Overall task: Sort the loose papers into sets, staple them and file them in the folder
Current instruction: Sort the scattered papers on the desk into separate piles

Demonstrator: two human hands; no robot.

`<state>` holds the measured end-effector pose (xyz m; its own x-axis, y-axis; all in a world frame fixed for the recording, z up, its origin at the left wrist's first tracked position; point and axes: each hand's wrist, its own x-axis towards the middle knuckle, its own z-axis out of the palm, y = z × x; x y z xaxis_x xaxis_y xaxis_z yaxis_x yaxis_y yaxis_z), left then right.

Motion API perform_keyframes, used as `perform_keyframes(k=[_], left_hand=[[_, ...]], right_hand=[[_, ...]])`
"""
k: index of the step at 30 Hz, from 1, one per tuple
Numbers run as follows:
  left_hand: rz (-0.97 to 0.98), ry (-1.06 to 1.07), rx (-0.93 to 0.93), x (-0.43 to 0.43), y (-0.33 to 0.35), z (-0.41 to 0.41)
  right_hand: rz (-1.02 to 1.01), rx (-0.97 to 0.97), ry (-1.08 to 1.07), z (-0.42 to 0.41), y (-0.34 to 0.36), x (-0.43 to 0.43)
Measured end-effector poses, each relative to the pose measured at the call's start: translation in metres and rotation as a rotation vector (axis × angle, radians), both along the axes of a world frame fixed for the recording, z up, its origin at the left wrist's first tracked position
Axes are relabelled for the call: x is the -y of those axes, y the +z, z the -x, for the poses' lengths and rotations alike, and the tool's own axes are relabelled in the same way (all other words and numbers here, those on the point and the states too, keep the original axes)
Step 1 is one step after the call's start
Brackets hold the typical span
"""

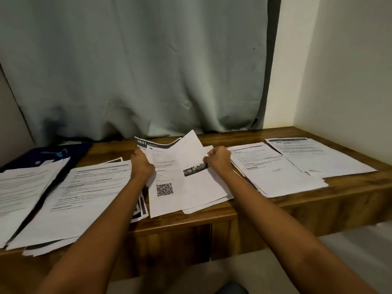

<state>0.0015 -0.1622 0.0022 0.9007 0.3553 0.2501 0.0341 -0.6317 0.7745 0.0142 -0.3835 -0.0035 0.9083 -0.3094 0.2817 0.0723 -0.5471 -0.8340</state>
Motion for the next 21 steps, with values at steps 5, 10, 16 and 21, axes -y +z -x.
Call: perform_keyframes(k=[5, 10, 16, 21], left_hand=[[-0.144, 0.006, -0.058, 0.002, -0.008, 0.003], [-0.283, -0.038, -0.056, 0.003, -0.017, 0.002], [-0.324, -0.199, 0.05, 0.026, -0.006, 0.005], [-0.331, -0.352, 0.036, 0.068, 0.003, 0.015]], right_hand=[[0.073, -0.012, -0.023, 0.001, -0.014, -0.003], [0.059, 0.015, -0.044, 0.003, -0.019, 0.0], [-0.181, 0.099, 0.009, 0.0, 0.012, 0.04], [-0.09, 0.128, -0.123, -0.009, 0.043, 0.122]])
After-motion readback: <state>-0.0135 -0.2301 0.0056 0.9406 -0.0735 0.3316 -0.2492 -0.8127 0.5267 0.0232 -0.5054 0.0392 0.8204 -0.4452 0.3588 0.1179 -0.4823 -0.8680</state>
